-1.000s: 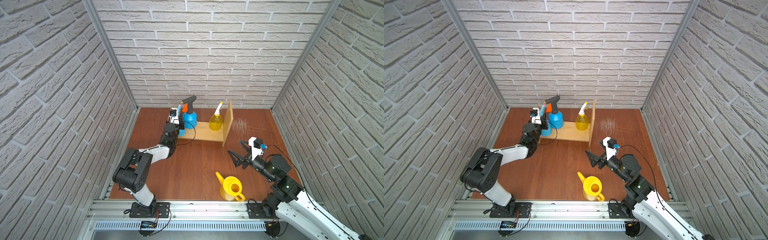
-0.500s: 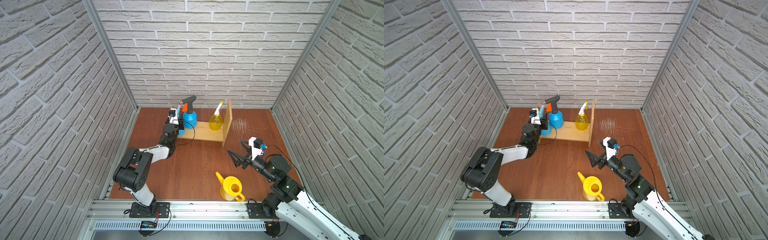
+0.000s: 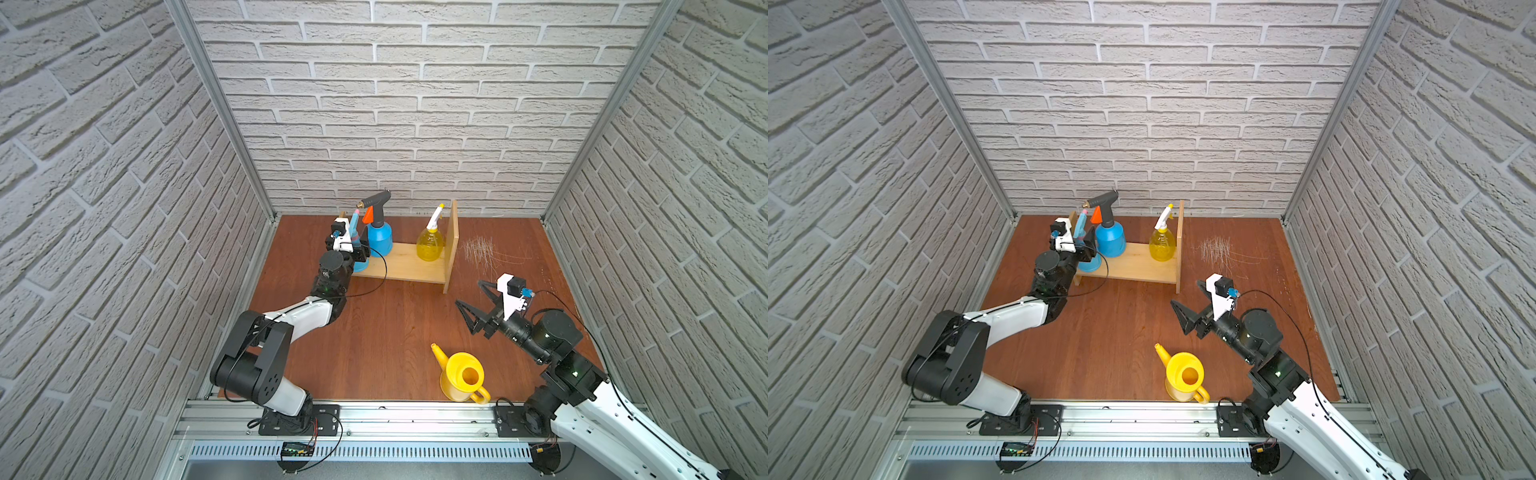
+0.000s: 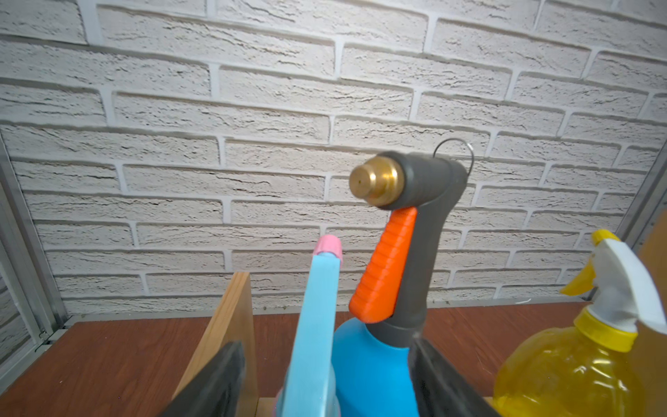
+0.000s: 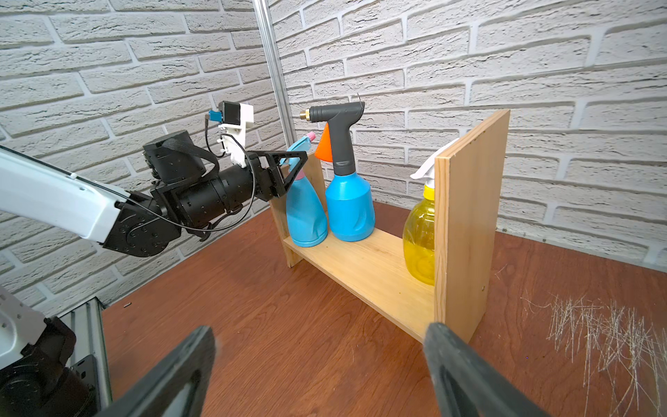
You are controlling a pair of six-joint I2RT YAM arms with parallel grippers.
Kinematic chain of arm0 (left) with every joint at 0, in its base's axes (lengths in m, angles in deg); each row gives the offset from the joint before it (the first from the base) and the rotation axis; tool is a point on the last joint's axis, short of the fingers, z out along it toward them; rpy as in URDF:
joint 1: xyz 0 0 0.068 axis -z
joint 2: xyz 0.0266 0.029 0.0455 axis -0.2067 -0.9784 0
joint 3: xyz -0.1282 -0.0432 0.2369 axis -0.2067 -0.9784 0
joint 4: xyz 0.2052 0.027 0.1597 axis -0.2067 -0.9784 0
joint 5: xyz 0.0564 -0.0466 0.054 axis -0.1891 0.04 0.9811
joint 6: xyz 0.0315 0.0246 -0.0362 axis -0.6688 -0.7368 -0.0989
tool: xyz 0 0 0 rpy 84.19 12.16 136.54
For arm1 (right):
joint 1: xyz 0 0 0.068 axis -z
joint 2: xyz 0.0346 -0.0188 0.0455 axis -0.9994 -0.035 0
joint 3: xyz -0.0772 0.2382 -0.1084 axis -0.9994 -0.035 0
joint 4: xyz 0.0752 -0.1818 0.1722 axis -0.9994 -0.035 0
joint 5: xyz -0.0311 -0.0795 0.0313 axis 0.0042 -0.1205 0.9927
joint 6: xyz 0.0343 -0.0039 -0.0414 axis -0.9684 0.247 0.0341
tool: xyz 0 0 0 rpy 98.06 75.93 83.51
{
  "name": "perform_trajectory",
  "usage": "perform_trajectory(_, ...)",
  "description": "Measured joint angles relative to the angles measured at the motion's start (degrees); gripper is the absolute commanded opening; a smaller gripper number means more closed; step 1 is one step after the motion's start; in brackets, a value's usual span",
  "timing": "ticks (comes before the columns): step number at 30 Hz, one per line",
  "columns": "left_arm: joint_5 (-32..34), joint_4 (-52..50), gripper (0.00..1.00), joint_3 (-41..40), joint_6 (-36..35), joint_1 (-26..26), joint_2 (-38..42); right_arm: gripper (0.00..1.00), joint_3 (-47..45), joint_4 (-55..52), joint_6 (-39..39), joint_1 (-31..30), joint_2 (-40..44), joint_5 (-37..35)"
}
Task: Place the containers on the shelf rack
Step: 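Place the container on the shelf, then pick up a container from the center of the board.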
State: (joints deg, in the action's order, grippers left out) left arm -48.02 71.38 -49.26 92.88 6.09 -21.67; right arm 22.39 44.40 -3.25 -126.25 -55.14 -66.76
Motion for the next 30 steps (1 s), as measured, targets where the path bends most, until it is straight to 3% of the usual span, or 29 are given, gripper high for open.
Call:
perform_trajectory(7, -0.11, -2.03, 0.80, -4.20, 0.96, -0.22, 8.11, 0.95, 0.00, 0.00, 0.00, 0.00, 0.02, 0.00)
perform_trajectory(14, -2.12, -9.11, 0.86, -9.60, 4.70, -0.22, 21.86, 0.95, 0.00, 0.02, 0.02, 0.00, 0.00, 0.26)
perform_trajectory(18, -8.07, -16.48, 0.87, -9.88, 8.70, -0.22, 29.66, 0.95, 0.00, 0.04, 0.07, 0.00, -0.72, 1.46)
perform_trajectory(22, -17.99, -22.86, 0.87, -9.88, 13.22, 0.24, 33.75, 0.95, 0.02, 0.02, 0.46, 0.00, -2.80, 3.93)
perform_trajectory(26, -25.00, -28.26, 0.87, -10.60, 16.31, 5.25, 36.11, 0.95, 0.68, -0.04, 0.63, 0.00, -5.46, 6.86)
perform_trajectory(30, -27.63, -32.89, 0.86, -11.85, 17.53, 15.50, 37.27, 0.94, 3.39, -1.81, 1.44, 0.00, -8.50, 11.21)
